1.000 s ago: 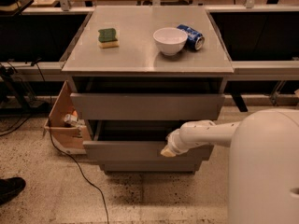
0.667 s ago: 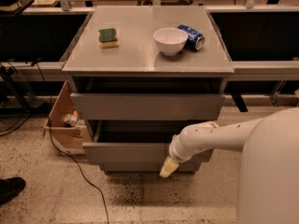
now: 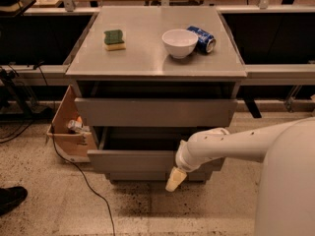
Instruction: Open middle drawer
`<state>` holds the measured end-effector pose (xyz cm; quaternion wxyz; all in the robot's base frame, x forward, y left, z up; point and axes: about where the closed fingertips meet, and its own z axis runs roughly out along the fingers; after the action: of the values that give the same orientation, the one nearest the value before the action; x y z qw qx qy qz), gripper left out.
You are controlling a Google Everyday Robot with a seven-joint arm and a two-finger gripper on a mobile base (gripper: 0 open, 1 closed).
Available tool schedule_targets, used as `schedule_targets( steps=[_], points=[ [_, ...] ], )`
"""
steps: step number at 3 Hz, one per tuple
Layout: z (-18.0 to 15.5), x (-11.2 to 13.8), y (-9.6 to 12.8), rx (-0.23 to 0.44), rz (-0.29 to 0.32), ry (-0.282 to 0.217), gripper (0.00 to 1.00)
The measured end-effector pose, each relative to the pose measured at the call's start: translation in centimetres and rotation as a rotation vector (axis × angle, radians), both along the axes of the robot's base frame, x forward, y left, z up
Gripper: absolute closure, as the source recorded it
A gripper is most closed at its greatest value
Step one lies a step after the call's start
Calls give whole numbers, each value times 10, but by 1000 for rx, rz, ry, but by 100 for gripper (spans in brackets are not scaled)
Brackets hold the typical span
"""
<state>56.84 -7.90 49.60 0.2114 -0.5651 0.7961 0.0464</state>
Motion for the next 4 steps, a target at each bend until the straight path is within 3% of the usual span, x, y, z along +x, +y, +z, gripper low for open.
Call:
schedule_targets(
  steps=[2, 3, 4],
  points=[
    [-24, 37, 13, 35, 28, -17, 0],
    [-44, 42, 10, 40, 12, 11, 17],
    [-56, 39, 3, 44, -10, 38, 40]
  ],
)
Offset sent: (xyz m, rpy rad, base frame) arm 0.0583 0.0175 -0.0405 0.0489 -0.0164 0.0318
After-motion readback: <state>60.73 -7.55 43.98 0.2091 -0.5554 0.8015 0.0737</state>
